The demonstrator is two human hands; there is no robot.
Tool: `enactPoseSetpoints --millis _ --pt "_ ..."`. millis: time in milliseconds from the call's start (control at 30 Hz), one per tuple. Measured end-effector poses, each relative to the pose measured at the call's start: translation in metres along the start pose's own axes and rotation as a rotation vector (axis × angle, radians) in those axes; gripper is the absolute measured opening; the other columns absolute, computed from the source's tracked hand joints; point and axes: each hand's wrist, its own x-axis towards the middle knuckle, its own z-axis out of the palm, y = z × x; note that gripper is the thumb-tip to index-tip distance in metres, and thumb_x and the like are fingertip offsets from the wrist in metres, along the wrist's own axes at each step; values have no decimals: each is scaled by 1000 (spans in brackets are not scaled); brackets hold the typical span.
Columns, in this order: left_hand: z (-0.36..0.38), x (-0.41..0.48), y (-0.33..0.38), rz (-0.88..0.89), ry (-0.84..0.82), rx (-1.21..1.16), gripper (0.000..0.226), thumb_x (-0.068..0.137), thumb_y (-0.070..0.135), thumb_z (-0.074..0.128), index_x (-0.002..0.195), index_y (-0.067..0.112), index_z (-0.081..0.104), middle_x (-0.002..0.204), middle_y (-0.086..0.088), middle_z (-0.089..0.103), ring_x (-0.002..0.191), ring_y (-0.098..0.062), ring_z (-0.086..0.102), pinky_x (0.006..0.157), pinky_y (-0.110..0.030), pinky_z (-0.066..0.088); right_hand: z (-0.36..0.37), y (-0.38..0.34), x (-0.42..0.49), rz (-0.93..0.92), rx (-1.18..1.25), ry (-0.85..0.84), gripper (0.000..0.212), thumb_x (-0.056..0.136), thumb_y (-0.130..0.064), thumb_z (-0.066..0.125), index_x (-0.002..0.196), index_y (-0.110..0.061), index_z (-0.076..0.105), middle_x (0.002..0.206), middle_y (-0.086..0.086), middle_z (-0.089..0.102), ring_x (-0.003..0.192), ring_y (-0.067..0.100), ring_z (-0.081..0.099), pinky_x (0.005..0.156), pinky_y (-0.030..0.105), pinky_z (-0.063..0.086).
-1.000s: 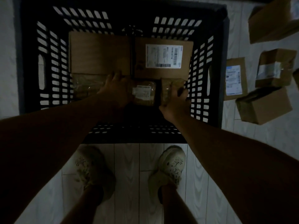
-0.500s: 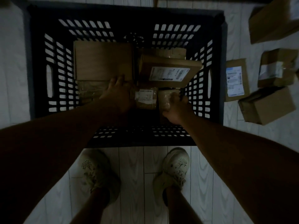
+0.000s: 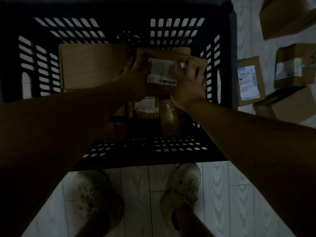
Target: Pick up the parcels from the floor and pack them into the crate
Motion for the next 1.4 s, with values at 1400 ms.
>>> enactPoseSetpoints --millis 1400 --pt "-148 -159 47 -81 -17 -152 73 92 39 50 149 14 12 156 -17 7 142 -33 6 114 -40 6 -171 -24 -105 -45 30 -373 81 90 -55 48 151 -24 5 158 10 -2 144 31 -2 117 44 9"
